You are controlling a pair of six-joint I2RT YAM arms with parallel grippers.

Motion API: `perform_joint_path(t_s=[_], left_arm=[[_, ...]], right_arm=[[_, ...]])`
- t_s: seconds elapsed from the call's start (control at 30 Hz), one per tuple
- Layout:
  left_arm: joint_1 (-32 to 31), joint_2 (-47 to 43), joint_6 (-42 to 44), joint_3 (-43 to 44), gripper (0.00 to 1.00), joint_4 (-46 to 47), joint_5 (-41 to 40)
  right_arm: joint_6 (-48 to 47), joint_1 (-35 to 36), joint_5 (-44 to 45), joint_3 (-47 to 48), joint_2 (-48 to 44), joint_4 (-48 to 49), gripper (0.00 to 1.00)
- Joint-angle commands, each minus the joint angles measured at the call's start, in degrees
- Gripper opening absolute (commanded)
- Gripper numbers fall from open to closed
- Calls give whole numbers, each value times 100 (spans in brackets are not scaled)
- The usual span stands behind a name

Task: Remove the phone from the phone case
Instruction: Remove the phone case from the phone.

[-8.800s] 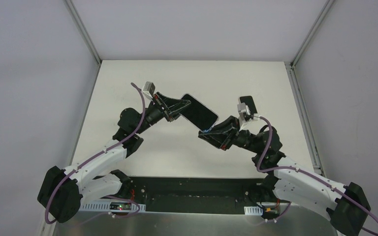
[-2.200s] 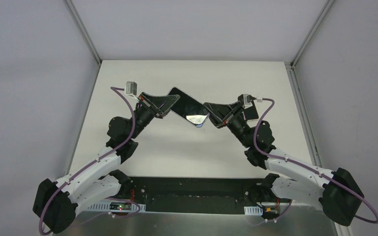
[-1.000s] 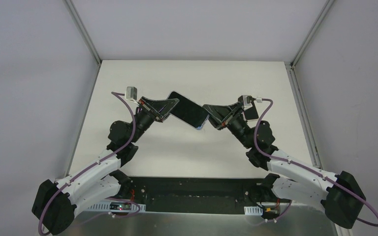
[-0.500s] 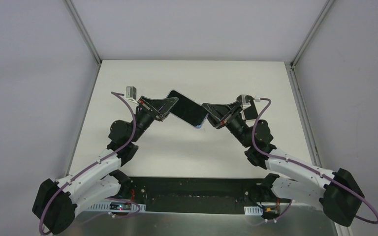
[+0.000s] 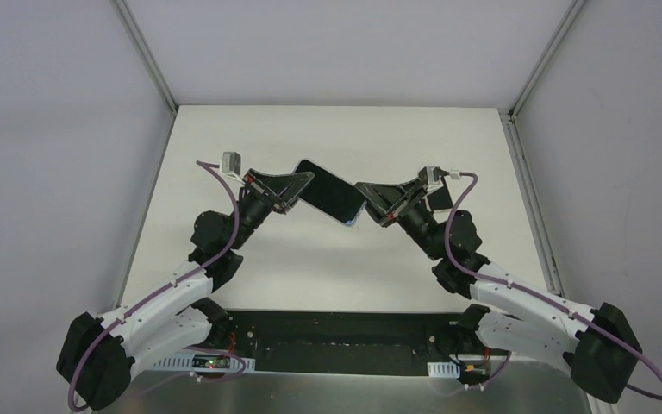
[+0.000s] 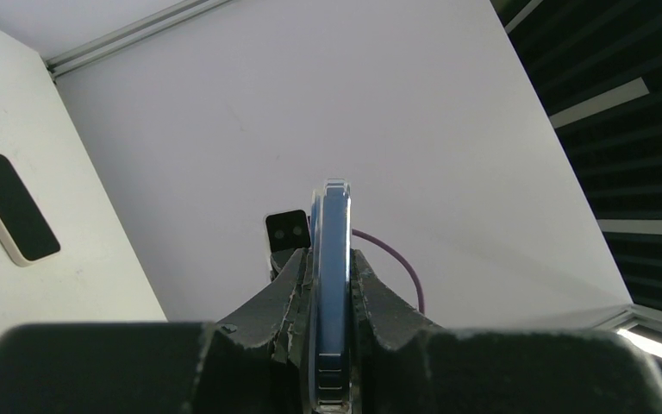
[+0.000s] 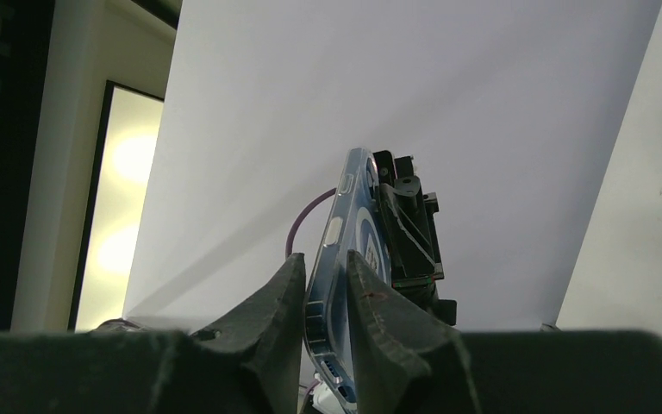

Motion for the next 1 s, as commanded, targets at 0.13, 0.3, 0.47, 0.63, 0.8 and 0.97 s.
perform_joint_path(t_s=[0.13, 0.3, 0.47, 0.63, 0.8, 0.97], left_arm=[[-62, -48, 325, -157, 0, -326, -51], [-98, -83, 332, -179, 0, -326, -83], [-107, -110, 332, -195, 0, -326, -101], [-107, -171, 349, -243, 0, -326, -122], [-116, -209, 350, -266, 0, -326, -132], [-116, -221, 352, -283, 0, -326, -136]], right_arm=[[-53, 88, 336, 276, -405, 662, 32], [-62, 91, 478, 229, -419, 629, 36], [-98, 90, 618, 167, -463, 522, 33], [-132, 88, 787, 83, -475, 498, 27], [-117, 93, 906, 55, -458, 475, 30], [-80, 87, 1085, 19, -520, 316, 35]])
